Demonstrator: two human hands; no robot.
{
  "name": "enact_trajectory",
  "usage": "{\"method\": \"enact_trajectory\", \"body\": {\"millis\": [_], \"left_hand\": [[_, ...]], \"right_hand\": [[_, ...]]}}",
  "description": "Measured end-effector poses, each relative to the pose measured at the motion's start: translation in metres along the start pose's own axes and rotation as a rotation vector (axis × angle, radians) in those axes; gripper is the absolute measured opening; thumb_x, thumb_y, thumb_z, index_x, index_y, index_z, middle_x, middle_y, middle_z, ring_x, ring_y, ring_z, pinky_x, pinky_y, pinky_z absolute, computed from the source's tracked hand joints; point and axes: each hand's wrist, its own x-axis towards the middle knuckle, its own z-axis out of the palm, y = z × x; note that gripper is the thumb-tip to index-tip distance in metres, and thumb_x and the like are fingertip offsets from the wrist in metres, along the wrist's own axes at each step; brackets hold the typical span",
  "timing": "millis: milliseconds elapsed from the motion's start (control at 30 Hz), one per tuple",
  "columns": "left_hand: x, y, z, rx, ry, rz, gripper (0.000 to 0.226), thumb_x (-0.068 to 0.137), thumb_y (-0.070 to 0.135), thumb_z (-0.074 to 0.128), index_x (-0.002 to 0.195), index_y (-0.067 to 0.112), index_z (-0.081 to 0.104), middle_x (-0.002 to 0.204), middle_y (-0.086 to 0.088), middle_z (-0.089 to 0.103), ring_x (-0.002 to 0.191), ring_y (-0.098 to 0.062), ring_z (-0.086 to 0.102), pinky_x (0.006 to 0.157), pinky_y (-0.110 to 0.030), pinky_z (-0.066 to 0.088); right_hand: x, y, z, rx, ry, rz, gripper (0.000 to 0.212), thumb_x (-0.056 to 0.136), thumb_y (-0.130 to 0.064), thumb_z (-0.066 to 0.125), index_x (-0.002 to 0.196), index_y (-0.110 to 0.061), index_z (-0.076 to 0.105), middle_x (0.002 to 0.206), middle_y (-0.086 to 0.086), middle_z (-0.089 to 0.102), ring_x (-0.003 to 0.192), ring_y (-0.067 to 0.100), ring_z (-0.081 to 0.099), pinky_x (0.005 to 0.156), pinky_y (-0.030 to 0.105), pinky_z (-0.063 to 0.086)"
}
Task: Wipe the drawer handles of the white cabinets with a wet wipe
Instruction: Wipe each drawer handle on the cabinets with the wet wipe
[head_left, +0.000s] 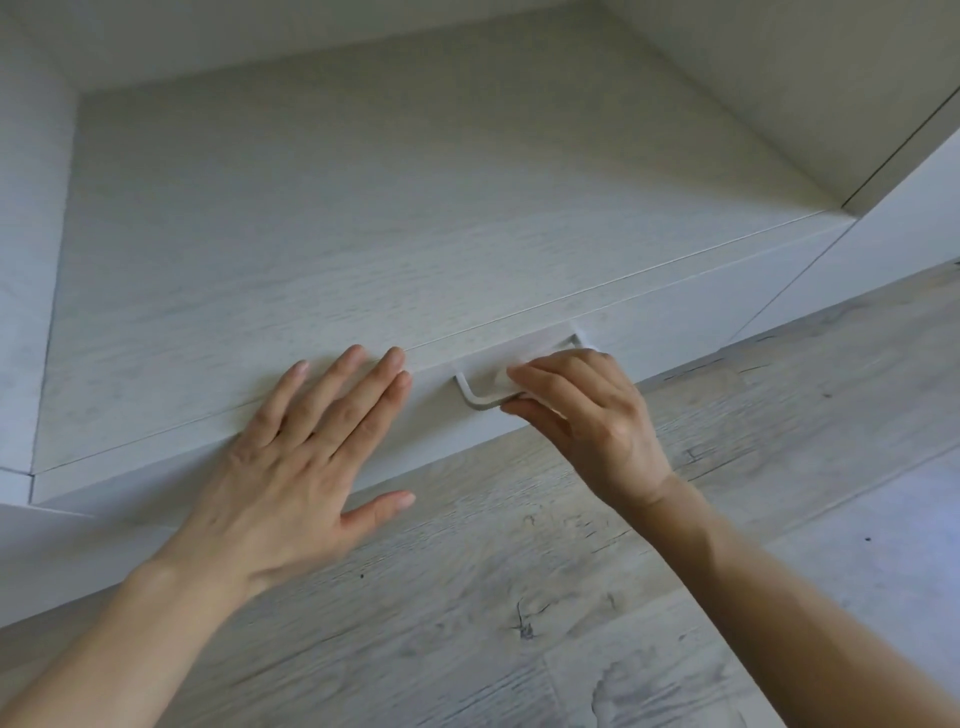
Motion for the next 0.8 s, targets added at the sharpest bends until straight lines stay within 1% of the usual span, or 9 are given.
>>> {"method": "enact_trajectory", "body": {"millis": [100,167,267,333,433,500,567,700,800], "left_hand": [[0.000,0.001,0.000,-0.003,-0.006,-0.006,0.080,0.094,0.063,0.019,0.153,0.010,0.013,0.160,-0.004,0.012,0.147,-0.022,0.012,0.118,-0.042,0.007],[0.001,0.000,-0.001,-0.010,-0.007,-0.006,0.079,0.094,0.062,0.018,0.153,0.010,0.014,0.160,-0.004,0.013,0.146,-0.022,0.013,0.118,-0.042,0.007],[0.001,0.000,-0.003,-0.022,-0.019,-0.006,0.078,0.095,0.062,0.017,0.152,0.010,0.014,0.159,-0.004,0.014,0.146,-0.022,0.015,0.118,-0.043,0.008],[0.001,0.000,-0.004,-0.027,-0.025,-0.007,0.078,0.095,0.062,0.016,0.152,0.009,0.014,0.160,-0.004,0.013,0.146,-0.022,0.015,0.117,-0.043,0.008],[0.001,0.000,-0.004,-0.028,-0.023,-0.004,0.077,0.096,0.062,0.014,0.152,0.010,0.011,0.160,-0.003,0.011,0.146,-0.021,0.012,0.118,-0.042,0.007],[0.001,0.000,-0.004,-0.038,-0.022,-0.004,0.077,0.096,0.062,0.013,0.152,0.010,0.011,0.161,-0.002,0.006,0.147,-0.020,0.010,0.119,-0.041,0.005],[0.000,0.000,-0.004,-0.047,-0.024,-0.005,0.077,0.095,0.063,0.012,0.152,0.011,0.012,0.161,-0.001,0.004,0.147,-0.019,0.008,0.119,-0.041,0.004],[0.000,0.000,-0.005,-0.048,-0.026,-0.007,0.077,0.095,0.063,0.013,0.152,0.010,0.012,0.160,-0.001,0.008,0.147,-0.019,0.009,0.119,-0.041,0.004],[0.001,0.000,-0.005,-0.043,-0.033,-0.007,0.078,0.095,0.063,0.015,0.152,0.010,0.013,0.159,-0.003,0.012,0.146,-0.022,0.015,0.118,-0.041,0.006]], "right_hand": [[0.000,-0.002,-0.001,0.023,-0.005,-0.024,0.018,0.084,-0.012,0.072,0.096,0.001,0.071,0.093,0.009,0.072,0.086,0.025,0.067,0.074,0.038,0.054],[0.000,-0.009,0.006,0.078,-0.050,-0.074,0.023,0.086,-0.011,0.070,0.104,0.002,0.069,0.107,0.011,0.070,0.098,0.025,0.066,0.081,0.039,0.054],[-0.006,-0.010,0.005,0.062,-0.132,-0.132,0.032,0.089,-0.012,0.066,0.118,0.003,0.061,0.124,0.014,0.061,0.117,0.024,0.057,0.095,0.039,0.050],[-0.012,-0.002,-0.005,0.009,-0.151,-0.169,0.035,0.089,-0.009,0.066,0.122,0.001,0.058,0.129,0.013,0.057,0.122,0.023,0.053,0.098,0.039,0.048],[-0.013,0.006,-0.013,-0.030,-0.087,-0.154,0.035,0.085,-0.001,0.069,0.118,-0.002,0.062,0.124,0.009,0.061,0.118,0.020,0.057,0.090,0.038,0.052],[-0.009,0.002,-0.010,-0.008,-0.037,-0.130,0.030,0.083,-0.001,0.071,0.113,-0.003,0.066,0.117,0.008,0.066,0.110,0.019,0.062,0.082,0.037,0.055],[-0.004,-0.002,-0.006,0.045,-0.031,-0.131,0.026,0.083,-0.002,0.071,0.109,-0.002,0.068,0.111,0.008,0.069,0.105,0.020,0.065,0.078,0.038,0.056],[0.001,0.001,-0.011,0.063,0.015,-0.084,0.021,0.084,-0.011,0.072,0.104,-0.005,0.071,0.102,0.004,0.072,0.095,0.018,0.068,0.070,0.037,0.056],[0.002,-0.002,-0.006,0.042,0.015,-0.085,0.016,0.083,-0.011,0.073,0.098,-0.003,0.073,0.094,0.004,0.073,0.085,0.021,0.069,0.065,0.037,0.054]]}}
